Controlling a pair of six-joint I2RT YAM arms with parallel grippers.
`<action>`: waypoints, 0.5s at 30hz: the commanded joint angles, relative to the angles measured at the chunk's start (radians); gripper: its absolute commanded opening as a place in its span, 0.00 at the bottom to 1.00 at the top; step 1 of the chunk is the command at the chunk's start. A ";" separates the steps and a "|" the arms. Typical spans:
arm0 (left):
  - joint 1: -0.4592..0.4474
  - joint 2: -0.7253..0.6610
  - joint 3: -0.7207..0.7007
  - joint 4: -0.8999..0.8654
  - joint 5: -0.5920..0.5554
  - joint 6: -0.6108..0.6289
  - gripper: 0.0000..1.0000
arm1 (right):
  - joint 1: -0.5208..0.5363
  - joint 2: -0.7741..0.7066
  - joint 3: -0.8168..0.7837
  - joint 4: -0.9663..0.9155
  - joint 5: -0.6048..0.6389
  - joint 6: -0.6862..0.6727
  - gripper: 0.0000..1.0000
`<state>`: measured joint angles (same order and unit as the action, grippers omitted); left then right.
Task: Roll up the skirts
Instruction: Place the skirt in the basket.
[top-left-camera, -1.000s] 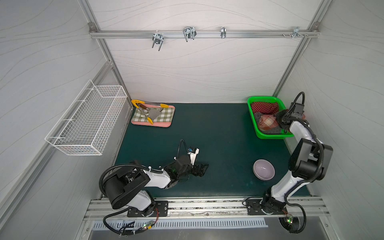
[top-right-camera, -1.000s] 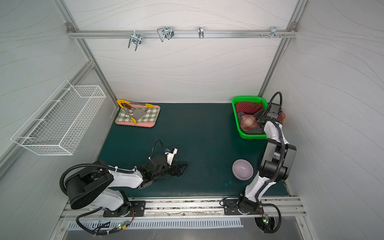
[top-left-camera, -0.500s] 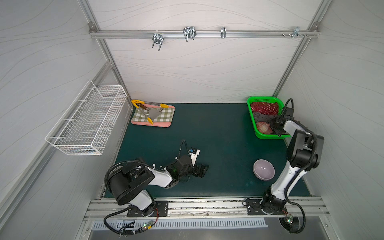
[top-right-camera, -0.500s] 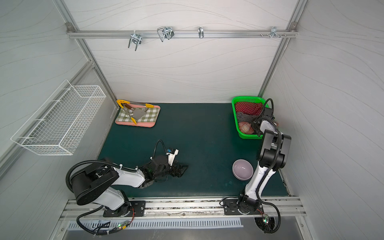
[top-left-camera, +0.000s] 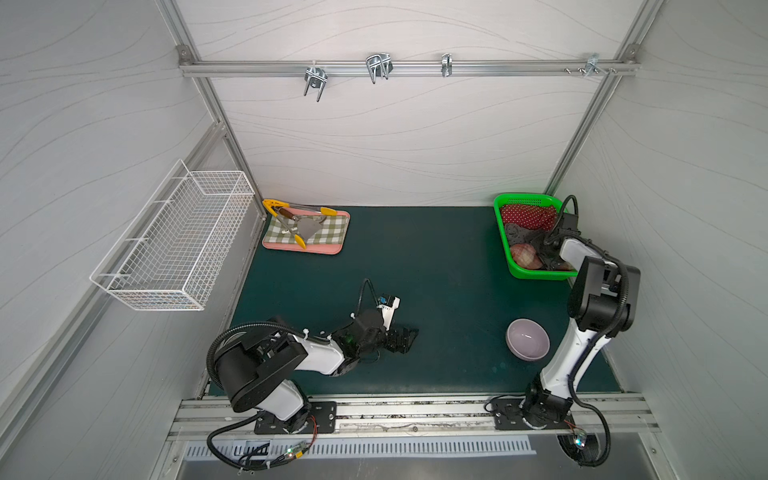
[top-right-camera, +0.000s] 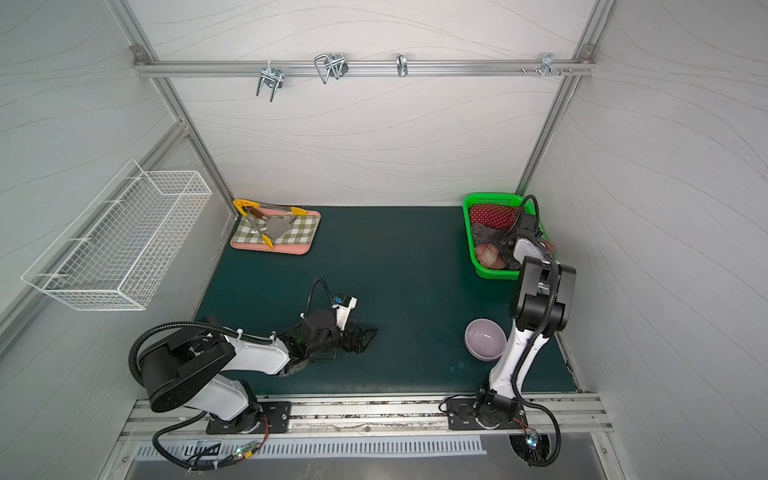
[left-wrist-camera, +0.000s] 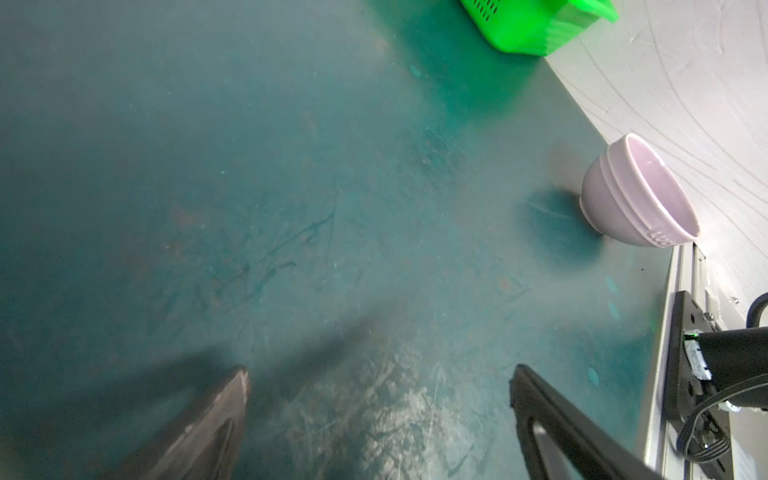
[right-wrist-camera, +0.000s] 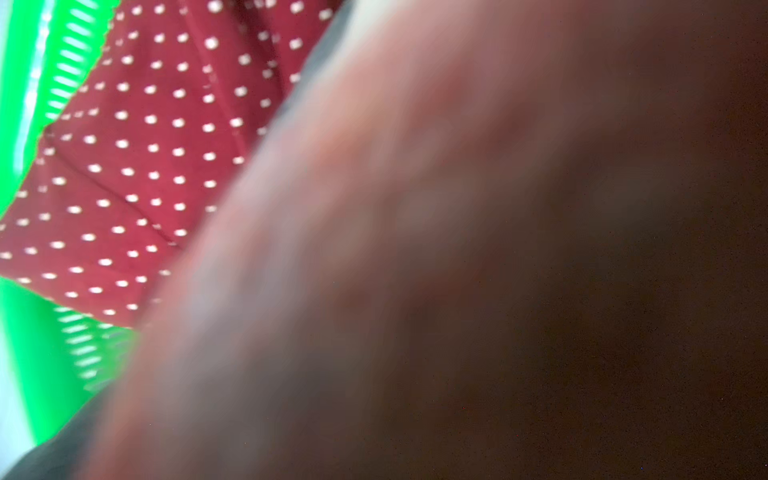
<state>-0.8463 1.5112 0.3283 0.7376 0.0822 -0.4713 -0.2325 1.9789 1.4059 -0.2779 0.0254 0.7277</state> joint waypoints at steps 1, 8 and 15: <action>-0.002 -0.026 0.031 0.001 -0.019 0.003 0.99 | 0.026 -0.019 -0.032 -0.152 0.006 -0.031 0.99; -0.002 -0.050 0.047 -0.043 -0.030 0.018 0.99 | 0.065 -0.134 0.022 -0.226 0.086 -0.039 0.99; -0.003 -0.094 0.057 -0.094 -0.053 0.042 0.99 | 0.025 -0.204 0.027 -0.320 0.110 0.005 0.99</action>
<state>-0.8463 1.4433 0.3477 0.6521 0.0563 -0.4515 -0.1856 1.8225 1.4105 -0.5068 0.1146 0.7078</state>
